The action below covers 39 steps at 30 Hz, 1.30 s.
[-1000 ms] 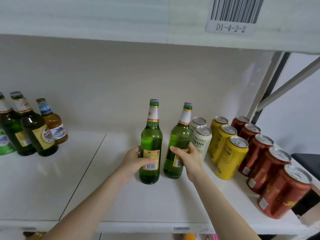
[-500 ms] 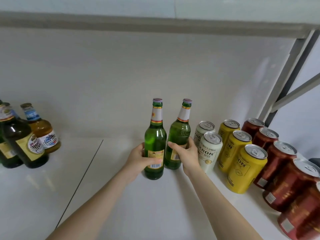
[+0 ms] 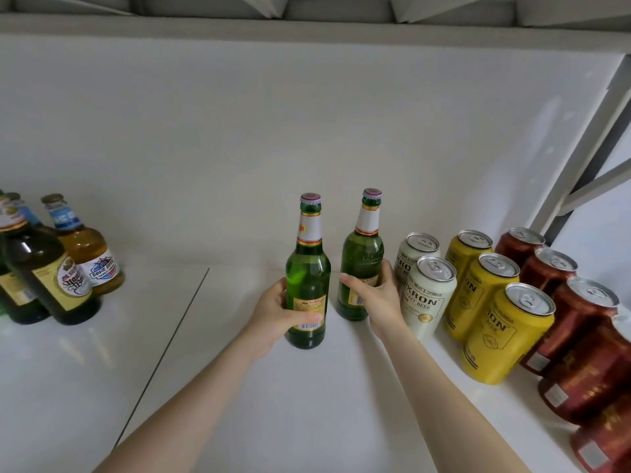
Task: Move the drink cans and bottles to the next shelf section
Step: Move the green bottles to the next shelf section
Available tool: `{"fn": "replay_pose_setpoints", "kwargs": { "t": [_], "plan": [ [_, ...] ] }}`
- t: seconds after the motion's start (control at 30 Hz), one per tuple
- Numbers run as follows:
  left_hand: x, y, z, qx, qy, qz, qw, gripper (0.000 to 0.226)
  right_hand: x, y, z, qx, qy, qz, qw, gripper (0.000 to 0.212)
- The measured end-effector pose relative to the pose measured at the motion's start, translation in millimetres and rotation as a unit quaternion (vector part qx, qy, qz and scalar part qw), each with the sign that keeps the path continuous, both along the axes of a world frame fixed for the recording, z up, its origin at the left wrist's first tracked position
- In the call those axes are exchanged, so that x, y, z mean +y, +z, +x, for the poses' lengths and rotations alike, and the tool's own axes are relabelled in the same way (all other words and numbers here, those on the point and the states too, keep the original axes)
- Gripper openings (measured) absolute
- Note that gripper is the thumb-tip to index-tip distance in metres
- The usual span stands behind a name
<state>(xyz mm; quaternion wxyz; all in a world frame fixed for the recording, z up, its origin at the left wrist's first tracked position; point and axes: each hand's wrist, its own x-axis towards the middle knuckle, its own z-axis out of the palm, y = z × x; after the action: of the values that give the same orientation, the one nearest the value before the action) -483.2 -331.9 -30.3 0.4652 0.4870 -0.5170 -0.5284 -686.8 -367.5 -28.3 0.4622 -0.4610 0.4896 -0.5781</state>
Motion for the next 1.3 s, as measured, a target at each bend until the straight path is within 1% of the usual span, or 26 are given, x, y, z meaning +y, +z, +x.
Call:
{"fn": "replay_pose_setpoints", "kwargs": {
  "t": [0.1,0.3,0.47,0.6,0.63,0.67,0.73,0.77,0.8,0.93,1.1,1.2,1.3],
  "plan": [
    [1.5,-0.5,2.5,0.000,-0.009,-0.002,1.000,0.073,-1.4,-0.2,0.5,-0.002,0.004,0.002,1.000,0.069],
    [5.0,-0.5,7.1,-0.009,-0.038,-0.008,0.999,0.069,1.7,-1.5,3.1,0.005,-0.002,-0.001,1.000,0.064],
    [8.6,-1.6,10.1,-0.014,-0.052,-0.010,0.999,0.070,14.6,-2.2,2.7,0.004,0.002,0.005,1.000,0.063],
    [13.9,-14.2,24.1,-0.034,-0.062,-0.001,0.997,0.081,44.0,-11.0,-0.3,-0.004,-0.012,0.038,0.999,0.086],
    [14.7,-18.8,27.8,-0.039,-0.060,0.000,0.997,0.083,53.2,-14.5,-0.9,-0.001,-0.017,0.043,0.999,0.085],
    [15.0,-22.5,30.6,-0.044,-0.056,0.001,0.997,0.084,62.4,-17.6,-1.4,0.001,-0.019,0.043,0.999,0.079],
    [14.1,-25.8,32.6,-0.059,-0.054,0.001,0.997,0.080,77.6,-21.8,-1.5,0.014,-0.019,0.032,0.999,0.057],
    [12.8,-25.8,32.0,-0.068,-0.053,-0.001,0.996,0.077,83.5,-22.7,-1.3,0.028,-0.018,0.029,0.999,0.050],
    [12.1,-25.8,31.2,-0.077,-0.052,-0.003,0.996,0.074,87.8,-22.7,-0.6,0.043,-0.015,0.028,0.999,0.048],
    [12.5,-27.5,27.7,-0.090,-0.049,-0.006,0.995,0.072,97.0,-17.3,6.2,0.064,0.022,0.022,0.997,0.056],
    [25.1,-28.8,11.8,-0.090,-0.072,0.005,0.993,0.072,106.4,-12.0,10.5,0.071,0.059,-0.012,0.996,0.055],
    [36.8,-29.1,-2.6,-0.081,-0.090,0.013,0.993,0.073,115.3,-9.1,7.0,0.070,0.063,-0.033,0.995,0.055],
    [48.6,-29.5,-19.5,-0.068,-0.107,0.015,0.992,0.075,124.9,-9.0,-2.9,0.062,0.052,-0.046,0.996,0.049]
  ]
}}
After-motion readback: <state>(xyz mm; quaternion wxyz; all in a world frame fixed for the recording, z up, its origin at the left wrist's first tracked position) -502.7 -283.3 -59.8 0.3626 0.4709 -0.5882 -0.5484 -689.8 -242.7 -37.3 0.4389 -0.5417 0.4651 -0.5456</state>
